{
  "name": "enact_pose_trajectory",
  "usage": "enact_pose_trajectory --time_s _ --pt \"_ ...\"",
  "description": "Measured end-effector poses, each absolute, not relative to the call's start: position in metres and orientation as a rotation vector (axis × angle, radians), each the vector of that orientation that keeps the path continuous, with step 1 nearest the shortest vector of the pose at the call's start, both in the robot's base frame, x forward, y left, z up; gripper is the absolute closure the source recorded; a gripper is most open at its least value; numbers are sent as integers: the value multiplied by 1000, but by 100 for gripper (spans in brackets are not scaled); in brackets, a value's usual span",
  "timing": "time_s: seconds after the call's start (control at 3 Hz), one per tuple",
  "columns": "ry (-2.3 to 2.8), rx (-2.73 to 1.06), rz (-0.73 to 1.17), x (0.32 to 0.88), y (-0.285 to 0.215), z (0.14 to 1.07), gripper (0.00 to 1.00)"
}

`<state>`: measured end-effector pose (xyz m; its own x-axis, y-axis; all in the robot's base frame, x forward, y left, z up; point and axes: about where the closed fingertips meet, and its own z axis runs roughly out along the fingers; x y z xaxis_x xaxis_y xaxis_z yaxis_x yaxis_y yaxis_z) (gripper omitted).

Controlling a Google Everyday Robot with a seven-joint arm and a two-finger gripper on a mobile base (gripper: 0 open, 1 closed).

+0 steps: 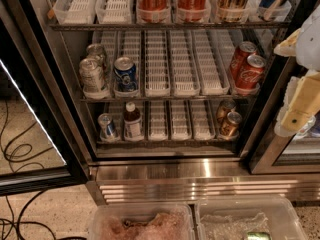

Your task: Pick coke can from middle shelf of fridge

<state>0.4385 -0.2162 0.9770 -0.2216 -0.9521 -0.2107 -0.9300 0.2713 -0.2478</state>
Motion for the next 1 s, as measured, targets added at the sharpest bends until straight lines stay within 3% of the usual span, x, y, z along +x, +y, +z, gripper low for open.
enact_pose_trajectory --time_s 0.67,1.0 --pt "2204 -1653 -94 440 -216 978 0" --pt "2194 -1423 -30 410 -208 976 0"
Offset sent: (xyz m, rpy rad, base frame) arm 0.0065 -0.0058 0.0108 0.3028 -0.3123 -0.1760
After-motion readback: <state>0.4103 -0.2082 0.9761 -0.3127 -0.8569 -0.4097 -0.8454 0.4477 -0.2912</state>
